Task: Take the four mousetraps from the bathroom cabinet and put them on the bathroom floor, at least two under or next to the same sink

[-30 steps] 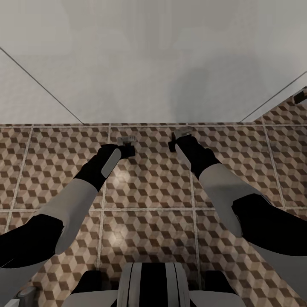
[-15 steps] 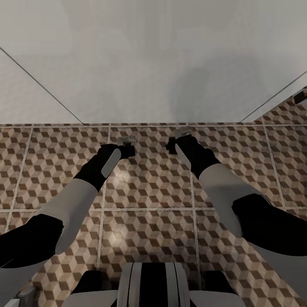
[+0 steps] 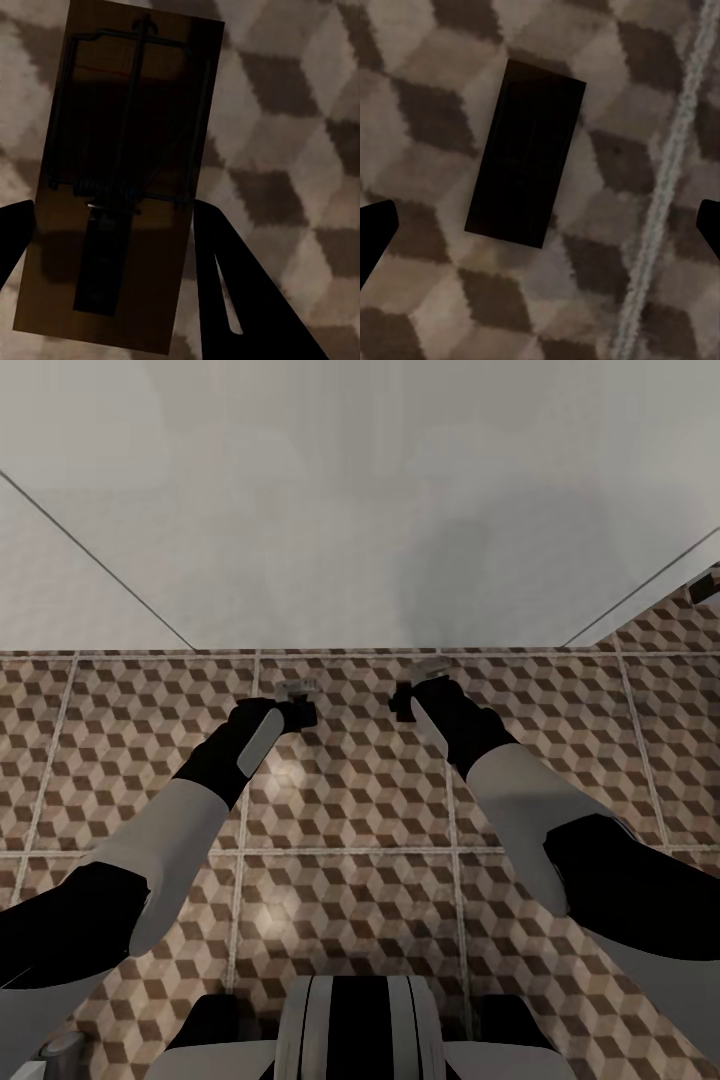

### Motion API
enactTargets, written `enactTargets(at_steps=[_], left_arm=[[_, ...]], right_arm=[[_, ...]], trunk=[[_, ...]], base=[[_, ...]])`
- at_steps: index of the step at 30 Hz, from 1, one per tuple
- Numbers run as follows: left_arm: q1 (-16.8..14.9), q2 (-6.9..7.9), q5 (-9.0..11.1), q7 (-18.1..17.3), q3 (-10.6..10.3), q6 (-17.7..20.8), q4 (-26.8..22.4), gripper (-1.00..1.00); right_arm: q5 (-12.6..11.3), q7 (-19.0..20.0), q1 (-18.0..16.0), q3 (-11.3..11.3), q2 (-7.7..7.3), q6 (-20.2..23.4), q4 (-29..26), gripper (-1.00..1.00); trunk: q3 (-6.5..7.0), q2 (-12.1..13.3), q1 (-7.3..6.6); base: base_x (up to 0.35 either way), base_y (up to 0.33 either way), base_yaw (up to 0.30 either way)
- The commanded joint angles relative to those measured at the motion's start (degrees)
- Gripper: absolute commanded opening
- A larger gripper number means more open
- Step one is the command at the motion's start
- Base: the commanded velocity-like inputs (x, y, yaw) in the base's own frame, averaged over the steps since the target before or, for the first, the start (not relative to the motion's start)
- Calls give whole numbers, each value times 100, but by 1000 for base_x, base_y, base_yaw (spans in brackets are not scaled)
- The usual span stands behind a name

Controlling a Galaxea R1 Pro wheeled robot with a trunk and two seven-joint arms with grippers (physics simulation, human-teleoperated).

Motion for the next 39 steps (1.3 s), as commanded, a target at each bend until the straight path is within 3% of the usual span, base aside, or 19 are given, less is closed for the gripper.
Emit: enactTargets(at_steps=[1,39], left_arm=[[-2,4,39,53,-22,19,-7,-100],[-2,4,45,53,-23,19,24,-100]], right_arm=[[-23,-37,-3,20,0,28,-4,100],[-25,-28,-3,20,0,28,-4,100]], trunk=[[-3,-1,-1],[-3,-1,-1]], base=[[0,0,0],[0,0,0]])
